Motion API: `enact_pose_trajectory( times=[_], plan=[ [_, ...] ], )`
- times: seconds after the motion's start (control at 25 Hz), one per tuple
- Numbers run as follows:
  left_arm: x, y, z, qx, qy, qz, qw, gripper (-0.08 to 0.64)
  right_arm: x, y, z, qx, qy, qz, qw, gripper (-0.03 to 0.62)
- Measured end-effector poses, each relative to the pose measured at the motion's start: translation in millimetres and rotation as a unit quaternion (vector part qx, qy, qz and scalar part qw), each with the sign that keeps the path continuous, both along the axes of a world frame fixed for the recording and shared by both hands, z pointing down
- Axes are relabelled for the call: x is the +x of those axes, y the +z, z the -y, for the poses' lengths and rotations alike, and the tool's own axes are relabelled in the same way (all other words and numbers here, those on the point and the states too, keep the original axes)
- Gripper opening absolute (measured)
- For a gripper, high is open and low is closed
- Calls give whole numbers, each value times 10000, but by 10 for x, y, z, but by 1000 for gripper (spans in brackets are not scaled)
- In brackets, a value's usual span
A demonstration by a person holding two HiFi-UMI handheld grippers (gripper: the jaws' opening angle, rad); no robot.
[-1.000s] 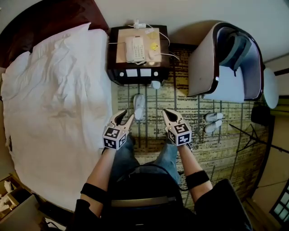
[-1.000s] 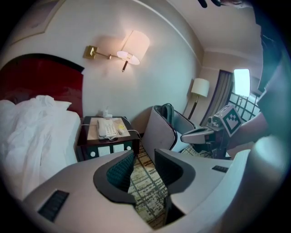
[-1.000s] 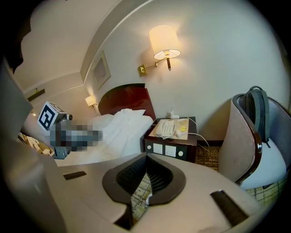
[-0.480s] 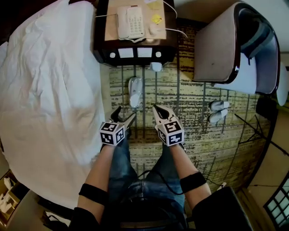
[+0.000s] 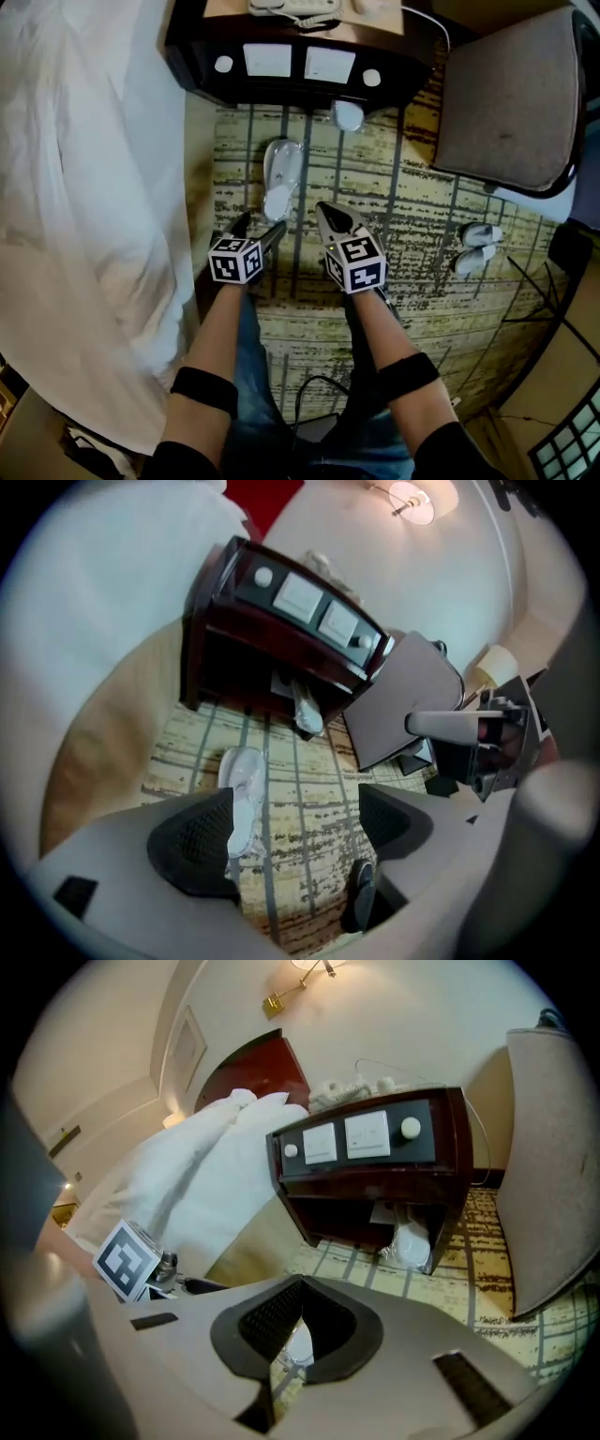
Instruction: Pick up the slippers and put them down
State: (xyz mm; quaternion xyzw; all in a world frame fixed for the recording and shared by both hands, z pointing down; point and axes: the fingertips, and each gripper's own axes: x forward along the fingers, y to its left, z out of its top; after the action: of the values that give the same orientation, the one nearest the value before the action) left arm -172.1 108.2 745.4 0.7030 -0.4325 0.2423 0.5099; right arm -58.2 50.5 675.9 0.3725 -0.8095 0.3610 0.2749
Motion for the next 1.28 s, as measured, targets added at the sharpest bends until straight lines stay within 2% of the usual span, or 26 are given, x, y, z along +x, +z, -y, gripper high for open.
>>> enact_pose_trajectory(
  times=[0.28,0.52,0.76,1.04,1.12,1.16,1.28],
  plan=[
    [-212,1388,-84,-266,266,168,9992,412,-212,1219,-68,-82,-30,-11,10000,2],
    [-227,2313,-31,-520,491,64,9974,413,-427,2009,-72,-124,-48,-22,9999,2],
    [-196,2858,8,-721,521,-103,9960,413,-448,2478,-140,-192,-3,-14,9998,2],
    [6,3126,52,-850,707,-387,9931,411,-371,2743,-116,-237,72,-50,9997,2],
    [27,3149,66,-840,679,-426,9932,357,-355,2781,-91,-244,99,-59,9996,2],
    [28,3147,81,-808,647,-481,9935,275,-355,2791,-80,-247,112,-55,9996,2],
    [84,3086,94,-753,566,-936,9911,191,-380,2788,-74,-254,99,-32,9996,2]
  ],
)
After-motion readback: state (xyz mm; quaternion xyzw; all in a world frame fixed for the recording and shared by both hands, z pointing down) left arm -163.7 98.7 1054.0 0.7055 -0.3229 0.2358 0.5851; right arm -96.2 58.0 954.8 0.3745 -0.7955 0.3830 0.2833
